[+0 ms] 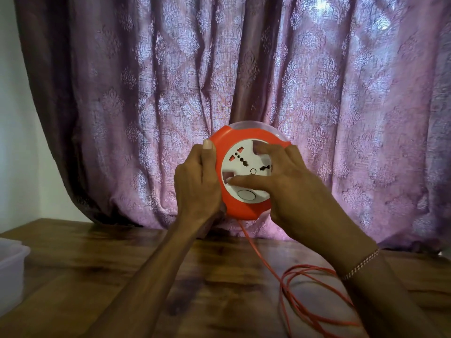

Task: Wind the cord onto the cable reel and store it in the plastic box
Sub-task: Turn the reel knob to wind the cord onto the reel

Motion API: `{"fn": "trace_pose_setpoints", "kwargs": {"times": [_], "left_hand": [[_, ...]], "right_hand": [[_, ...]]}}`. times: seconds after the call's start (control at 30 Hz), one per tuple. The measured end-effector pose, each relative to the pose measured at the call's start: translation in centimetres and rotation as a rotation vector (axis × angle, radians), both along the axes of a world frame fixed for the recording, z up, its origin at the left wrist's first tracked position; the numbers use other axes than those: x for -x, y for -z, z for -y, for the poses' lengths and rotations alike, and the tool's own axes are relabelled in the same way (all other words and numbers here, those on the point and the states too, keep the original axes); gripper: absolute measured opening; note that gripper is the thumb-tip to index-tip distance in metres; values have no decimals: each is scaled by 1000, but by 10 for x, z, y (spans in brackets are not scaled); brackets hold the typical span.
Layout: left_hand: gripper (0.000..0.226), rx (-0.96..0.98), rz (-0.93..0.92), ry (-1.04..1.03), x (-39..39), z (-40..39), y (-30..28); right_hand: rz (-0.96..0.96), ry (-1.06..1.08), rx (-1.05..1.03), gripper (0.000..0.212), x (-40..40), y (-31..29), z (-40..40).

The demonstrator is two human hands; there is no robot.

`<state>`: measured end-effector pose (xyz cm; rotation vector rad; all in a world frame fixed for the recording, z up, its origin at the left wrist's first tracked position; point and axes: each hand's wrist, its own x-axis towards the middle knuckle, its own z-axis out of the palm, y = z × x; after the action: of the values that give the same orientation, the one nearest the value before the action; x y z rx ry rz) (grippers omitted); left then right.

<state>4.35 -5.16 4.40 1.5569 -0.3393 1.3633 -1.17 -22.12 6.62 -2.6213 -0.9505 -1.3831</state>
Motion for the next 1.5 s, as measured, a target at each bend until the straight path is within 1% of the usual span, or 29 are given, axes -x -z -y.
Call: {"fn": "trace_pose_setpoints", "kwargs": {"times": [0.03, 0.1, 0.27, 0.37, 0.43, 0.5, 0.57, 0.67, 0.8, 0.83, 0.87, 0.97, 1.07, 1.1, 1.17, 1.23, 1.27, 1.33, 1.4, 1.43, 1.5], "left_hand": [[49, -3, 1, 1, 0, 0, 0], [49, -10, 4, -1, 0, 1, 1], [48, -13, 17, 18, 0, 2, 1], [49, -12, 11, -2, 1, 3, 0], [49, -11, 5, -10, 2, 3, -1], [51, -9, 2, 4, 2, 2, -1], [53, -17, 0, 2, 2, 3, 0], [53, -21, -8, -32, 1, 3, 1], [53, -16, -23, -31, -2, 2, 3], [52, -14, -20, -35, -3, 2, 3], [51, -12, -16, -39, -3, 1, 3], [52, -20, -21, -36, -3, 1, 3], [51, -18, -19, -50, -3, 2, 2], [51, -13, -18, -49, -3, 2, 2], [51, -11, -20, -42, -2, 2, 1], [52, -19, -21, -31, -2, 2, 2], [52, -23, -22, -26, -2, 3, 2], [52, -38, -24, -38, -1, 3, 2], [51, -62, -28, -66, 0, 4, 2], [51, -71, -29, -78, 0, 5, 2], [49, -77, -29, -108, 0, 5, 2]], "right_hand": [[-1, 0, -13, 59, 1, 0, -1], [19, -9, -43, 68, 2, 1, -3], [162, 77, -56, 64, -3, 5, -4], [175, 94, -145, 53, -5, 9, -6], [151, 109, -227, 54, -5, 10, -8], [138, 76, -362, 60, -5, 8, -9], [146, 68, -402, 59, -3, 7, -9], [149, 76, -358, 53, 3, 4, -8], [219, 13, -304, 30, 5, 0, -1], [214, -21, -253, 25, 4, -1, 2], [196, -49, -179, 24, 2, -2, 5], [79, -55, 19, 43, 1, -3, 8], [17, 39, 79, 59, 2, -4, 4], [14, 46, 81, 60, 4, -4, 2], [20, 56, 62, 53, 6, -4, -1], [28, 75, 43, 64, 7, -4, -3], [42, 87, 38, 65, 7, -3, -3], [86, 124, 43, 59, 7, -2, -2], [122, 159, 53, 60, 6, -1, 0], [130, 166, 40, 60, 5, 0, 0], [131, 166, -42, 51, 3, 3, -1]]}}
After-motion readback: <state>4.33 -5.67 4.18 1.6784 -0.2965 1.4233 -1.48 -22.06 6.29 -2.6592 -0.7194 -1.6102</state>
